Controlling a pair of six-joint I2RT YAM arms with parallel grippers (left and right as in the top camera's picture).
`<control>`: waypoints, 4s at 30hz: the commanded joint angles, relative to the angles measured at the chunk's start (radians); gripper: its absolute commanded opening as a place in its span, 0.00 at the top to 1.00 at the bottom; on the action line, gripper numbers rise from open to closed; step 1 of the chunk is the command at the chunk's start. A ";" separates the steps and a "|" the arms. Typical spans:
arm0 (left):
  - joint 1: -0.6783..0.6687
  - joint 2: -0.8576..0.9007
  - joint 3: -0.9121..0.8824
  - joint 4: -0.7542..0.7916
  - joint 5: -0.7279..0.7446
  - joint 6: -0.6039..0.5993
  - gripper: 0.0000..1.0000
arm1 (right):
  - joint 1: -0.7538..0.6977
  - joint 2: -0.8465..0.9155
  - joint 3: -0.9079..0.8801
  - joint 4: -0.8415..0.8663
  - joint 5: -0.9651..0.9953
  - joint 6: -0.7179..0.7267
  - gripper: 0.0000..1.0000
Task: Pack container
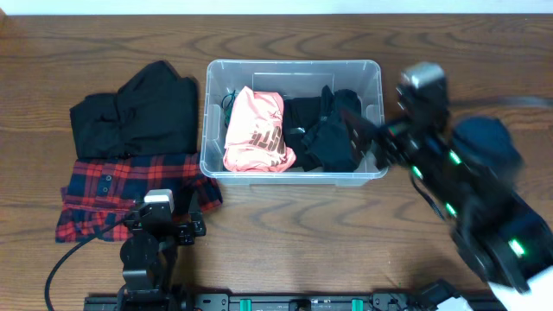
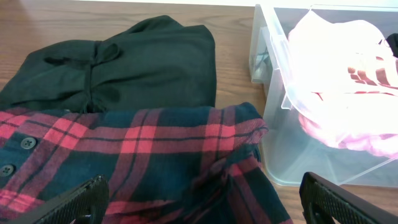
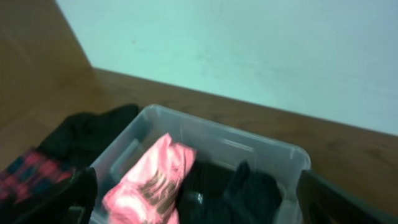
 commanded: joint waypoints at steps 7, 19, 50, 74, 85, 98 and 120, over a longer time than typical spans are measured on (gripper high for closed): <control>0.003 -0.007 -0.018 0.001 0.010 0.013 0.02 | -0.011 -0.159 0.003 -0.272 0.008 -0.038 0.01; 0.003 -0.007 -0.018 0.001 0.010 0.013 0.02 | -0.020 -0.182 -0.006 -0.351 0.258 -0.157 0.01; 0.003 -0.007 -0.018 0.001 0.010 0.013 0.02 | -0.426 -0.802 -0.818 -0.108 0.105 -0.089 0.01; 0.003 -0.007 -0.018 0.001 0.010 0.013 0.02 | -0.425 -0.914 -1.027 -0.117 0.106 -0.045 0.01; 0.003 -0.007 -0.018 0.001 0.010 0.013 0.02 | -0.425 -0.914 -1.033 -0.122 0.106 -0.045 0.01; 0.003 -0.007 -0.018 0.001 0.010 0.013 0.02 | -0.425 -0.914 -1.033 -0.122 0.106 -0.045 0.01; 0.003 -0.007 -0.018 0.001 0.010 0.013 0.02 | -0.425 -0.914 -1.033 -0.122 0.106 -0.045 0.01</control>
